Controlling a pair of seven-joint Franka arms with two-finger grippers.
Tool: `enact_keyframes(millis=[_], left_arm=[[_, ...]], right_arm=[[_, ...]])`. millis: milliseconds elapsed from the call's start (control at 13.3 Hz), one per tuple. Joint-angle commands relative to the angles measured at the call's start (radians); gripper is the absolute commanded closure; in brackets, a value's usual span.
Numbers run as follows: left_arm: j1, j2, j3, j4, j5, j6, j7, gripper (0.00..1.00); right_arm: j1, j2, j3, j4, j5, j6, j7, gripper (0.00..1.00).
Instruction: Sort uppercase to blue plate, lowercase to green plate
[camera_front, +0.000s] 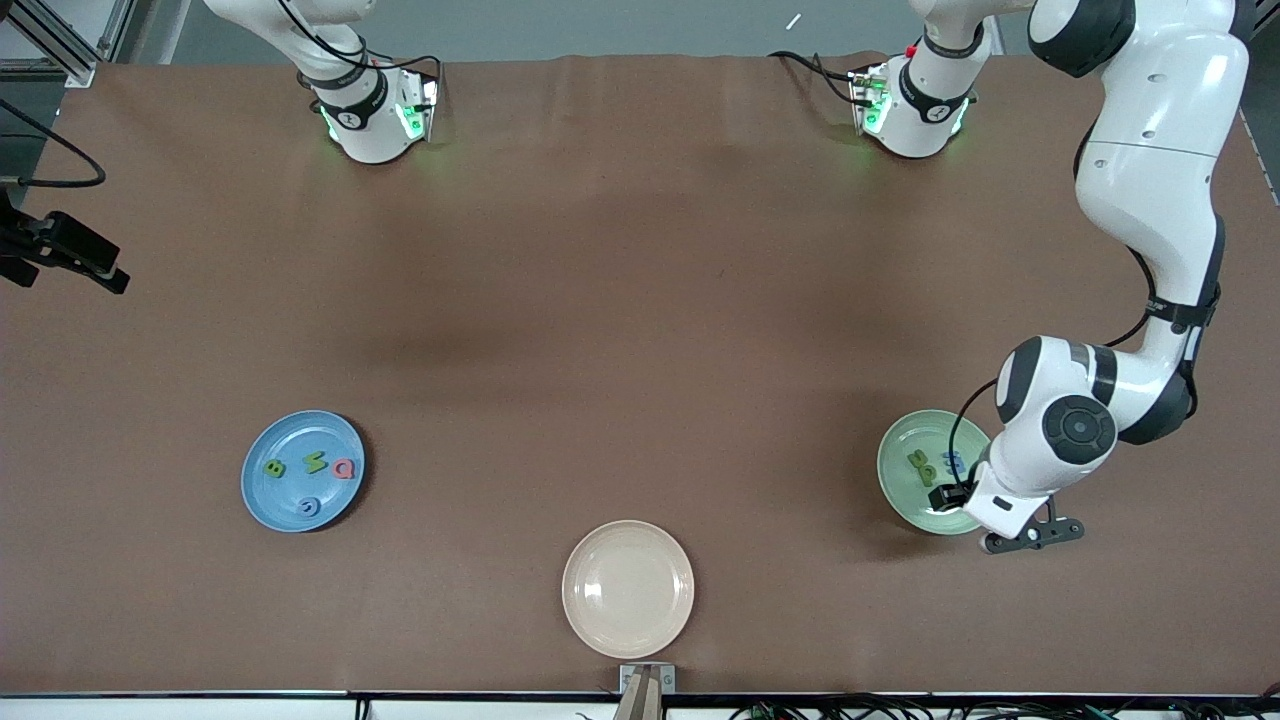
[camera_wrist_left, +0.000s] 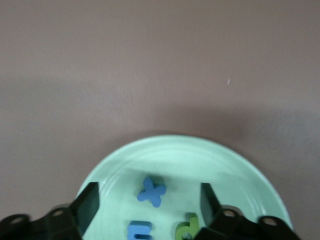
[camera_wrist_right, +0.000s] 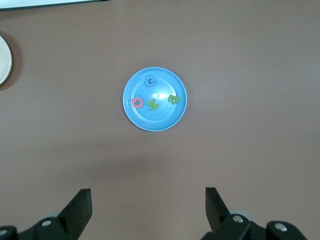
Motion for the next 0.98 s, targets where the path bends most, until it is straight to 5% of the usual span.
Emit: enact_keyframes(millis=[0,901], left_arm=[[0.008,-0.069,-0.015,-0.002,0.019,-0.042,0.024,0.00],[0.015,-0.132,-0.018,0.000,0.005,-0.122,0.078,0.00]], right_arm=[[-0.006,-0.011,0.008,-0.016,-0.003,0.009,0.005,0.00],[-0.011,-0.013,0.008,-0.013,0.005,0.006,-0.005,0.00]])
